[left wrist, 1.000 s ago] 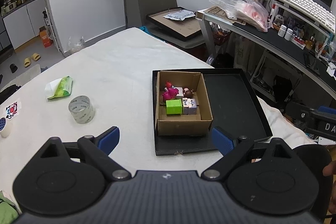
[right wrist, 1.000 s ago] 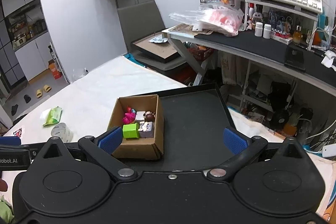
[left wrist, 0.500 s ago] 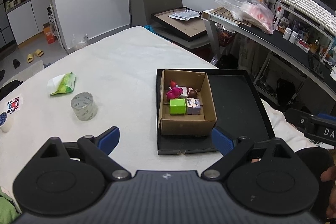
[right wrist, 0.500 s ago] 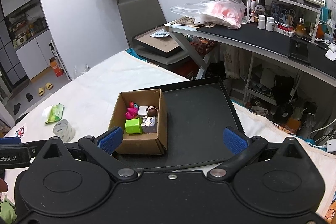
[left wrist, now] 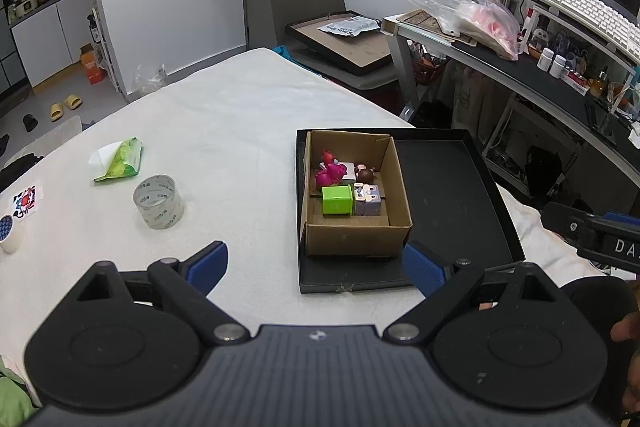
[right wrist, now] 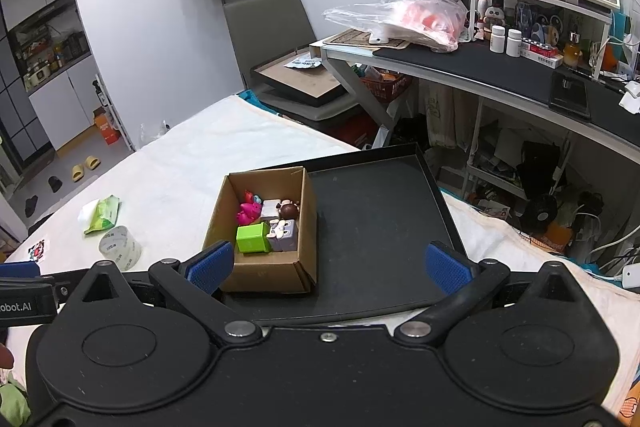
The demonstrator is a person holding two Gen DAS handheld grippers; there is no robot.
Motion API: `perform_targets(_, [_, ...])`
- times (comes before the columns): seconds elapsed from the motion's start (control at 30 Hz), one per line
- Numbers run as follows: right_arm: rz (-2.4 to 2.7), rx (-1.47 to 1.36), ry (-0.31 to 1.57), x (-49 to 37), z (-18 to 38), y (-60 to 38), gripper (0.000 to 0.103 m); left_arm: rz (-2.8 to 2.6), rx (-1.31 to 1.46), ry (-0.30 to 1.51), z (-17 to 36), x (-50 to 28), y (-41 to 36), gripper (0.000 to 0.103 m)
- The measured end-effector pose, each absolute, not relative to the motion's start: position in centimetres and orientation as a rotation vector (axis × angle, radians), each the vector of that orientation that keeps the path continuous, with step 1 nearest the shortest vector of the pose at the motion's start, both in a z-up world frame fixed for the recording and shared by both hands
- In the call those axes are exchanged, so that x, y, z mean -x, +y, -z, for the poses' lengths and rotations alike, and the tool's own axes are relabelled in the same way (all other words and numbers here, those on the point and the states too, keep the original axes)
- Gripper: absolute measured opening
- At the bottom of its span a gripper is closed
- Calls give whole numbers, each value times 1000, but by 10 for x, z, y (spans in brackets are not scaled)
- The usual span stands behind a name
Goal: Organize rigid objects
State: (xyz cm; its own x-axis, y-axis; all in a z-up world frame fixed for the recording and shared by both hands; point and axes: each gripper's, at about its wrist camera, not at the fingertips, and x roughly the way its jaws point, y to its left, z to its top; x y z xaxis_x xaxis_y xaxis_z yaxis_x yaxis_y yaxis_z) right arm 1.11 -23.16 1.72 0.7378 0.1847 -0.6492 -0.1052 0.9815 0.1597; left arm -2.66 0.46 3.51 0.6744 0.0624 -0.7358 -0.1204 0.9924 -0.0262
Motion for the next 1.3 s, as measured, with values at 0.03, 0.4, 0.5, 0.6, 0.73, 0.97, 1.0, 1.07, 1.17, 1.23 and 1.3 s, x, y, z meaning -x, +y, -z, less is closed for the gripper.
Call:
perform_targets(0.03, [-160, -115, 724, -11, -17, -232, 103, -102, 76, 826, -35, 26, 4, 94])
perform_targets(0.4, [-157, -112, 724, -11, -17, -231, 103, -102, 76, 826, -35, 26, 5, 94])
perform_targets(0.5, [-156, -111, 724, -12, -17, -231, 103, -100, 80, 828, -34, 26, 5, 94])
perform_targets(0.6, [-157, -111, 723, -11, -17, -231, 103, -100, 79, 828, -34, 27, 5, 94])
perform_targets(0.73, [-159, -112, 722, -11, -17, -231, 103, -97, 84, 830, -33, 27, 4, 94])
perform_targets(0.97, [-154, -103, 713, -9, -20, -232, 103, -95, 84, 830, -32, 28, 3, 94])
perform_targets(1.0, [-154, -102, 712, -9, -20, -232, 103, -95, 84, 830, -32, 27, 4, 94])
perform_targets(1.07, [-152, -100, 713, -9, -21, -231, 103, -95, 85, 829, -33, 27, 3, 94])
perform_targets(1.17, [-152, -96, 714, -9, -22, -231, 103, -95, 86, 829, -33, 27, 3, 94])
perform_targets(1.23, [-154, -88, 714, -8, -23, -230, 103, -92, 86, 829, -34, 27, 2, 94])
perform_targets(1.3, [-156, -84, 712, -7, -24, -229, 103, -92, 84, 829, -34, 27, 0, 94])
